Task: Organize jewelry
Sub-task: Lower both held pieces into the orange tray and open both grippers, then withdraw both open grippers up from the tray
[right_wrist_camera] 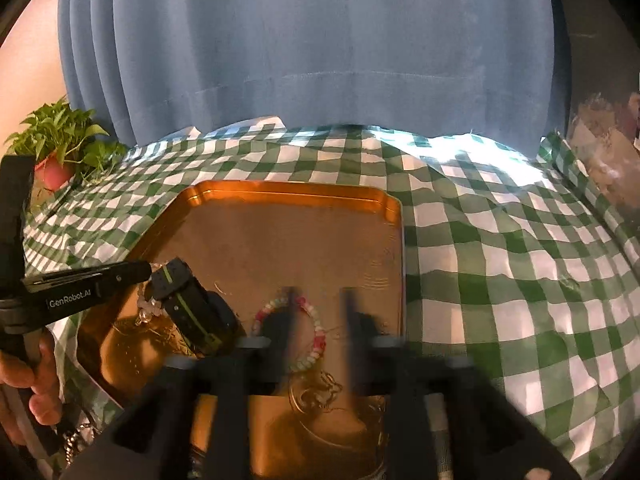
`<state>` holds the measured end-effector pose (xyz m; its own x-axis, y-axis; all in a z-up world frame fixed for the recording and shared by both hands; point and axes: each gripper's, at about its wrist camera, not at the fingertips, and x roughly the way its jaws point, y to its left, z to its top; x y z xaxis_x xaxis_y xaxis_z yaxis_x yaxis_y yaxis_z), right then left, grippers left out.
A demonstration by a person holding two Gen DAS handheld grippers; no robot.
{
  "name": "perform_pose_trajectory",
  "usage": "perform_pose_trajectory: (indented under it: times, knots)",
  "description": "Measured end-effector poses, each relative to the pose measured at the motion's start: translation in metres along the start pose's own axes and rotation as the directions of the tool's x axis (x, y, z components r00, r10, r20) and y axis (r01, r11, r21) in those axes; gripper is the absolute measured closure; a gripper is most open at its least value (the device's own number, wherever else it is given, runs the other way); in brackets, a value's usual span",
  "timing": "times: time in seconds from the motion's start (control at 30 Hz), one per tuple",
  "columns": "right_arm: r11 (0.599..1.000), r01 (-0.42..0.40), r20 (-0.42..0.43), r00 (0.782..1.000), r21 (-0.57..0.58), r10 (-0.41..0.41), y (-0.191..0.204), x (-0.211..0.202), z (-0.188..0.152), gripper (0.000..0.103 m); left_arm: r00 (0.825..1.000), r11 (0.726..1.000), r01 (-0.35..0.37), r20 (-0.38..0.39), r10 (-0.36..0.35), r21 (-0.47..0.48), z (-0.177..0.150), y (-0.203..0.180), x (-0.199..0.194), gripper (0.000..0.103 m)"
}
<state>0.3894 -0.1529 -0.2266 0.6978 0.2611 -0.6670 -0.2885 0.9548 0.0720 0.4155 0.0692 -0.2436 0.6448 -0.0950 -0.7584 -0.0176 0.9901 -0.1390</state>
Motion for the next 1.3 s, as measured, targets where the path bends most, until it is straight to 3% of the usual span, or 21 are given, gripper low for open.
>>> perform_pose_trajectory:
  times: [0.03, 0.13, 0.2, 0.23, 0.37, 0.53, 0.67, 1.03, 1.3]
  knots:
    - [1.0, -0.01, 0.013, 1.0, -0.001, 0.01, 0.0, -0.003, -0.001, 0.041, 1.0, 1.0, -0.002, 0.007, 0.002, 0.013, -0.001, -0.002, -0.003, 0.06]
    - [1.0, -0.013, 0.036, 0.999, -0.003, 0.013, 0.0, -0.012, -0.002, 0.039, 0.999, 0.999, 0.031, 0.04, -0.032, 0.02, -0.007, -0.007, -0.019, 0.029]
    - [1.0, -0.028, 0.035, 0.999, 0.011, 0.027, -0.003, -0.019, -0.003, 0.039, 0.997, 1.0, -0.003, 0.077, 0.002, 0.024, -0.014, -0.012, -0.035, 0.021]
    - [0.999, -0.032, 0.034, 0.999, 0.032, 0.031, -0.005, -0.025, -0.006, 0.038, 0.995, 0.999, -0.022, 0.093, 0.019, 0.032, -0.018, -0.015, -0.042, 0.02]
    - [0.996, -0.06, 0.037, 0.998, 0.071, 0.057, -0.012, -0.05, -0.021, 0.016, 0.996, 0.997, -0.036, 0.087, 0.03, 0.069, -0.034, -0.024, -0.069, 0.02]
    - [0.997, -0.019, 0.031, 0.999, 0.076, 0.017, -0.016, -0.092, -0.043, 0.015, 0.995, 0.998, 0.011, 0.103, -0.016, 0.055, -0.058, -0.02, -0.12, 0.02]
    - [0.995, -0.013, 0.018, 1.0, 0.097, 0.012, -0.018, -0.138, -0.064, 0.007, 0.995, 0.996, -0.015, 0.102, 0.007, 0.085, -0.08, -0.019, -0.157, 0.02]
    - [0.986, -0.072, 0.046, 0.997, 0.151, 0.066, -0.002, -0.219, -0.109, 0.006, 0.989, 0.999, -0.027, 0.149, 0.021, 0.037, -0.128, 0.001, -0.24, 0.02]
    - [0.983, -0.105, 0.049, 0.994, 0.153, 0.099, 0.007, -0.208, -0.123, 0.007, 0.984, 1.0, -0.02, 0.178, 0.017, 0.018, -0.147, 0.008, -0.236, 0.021]
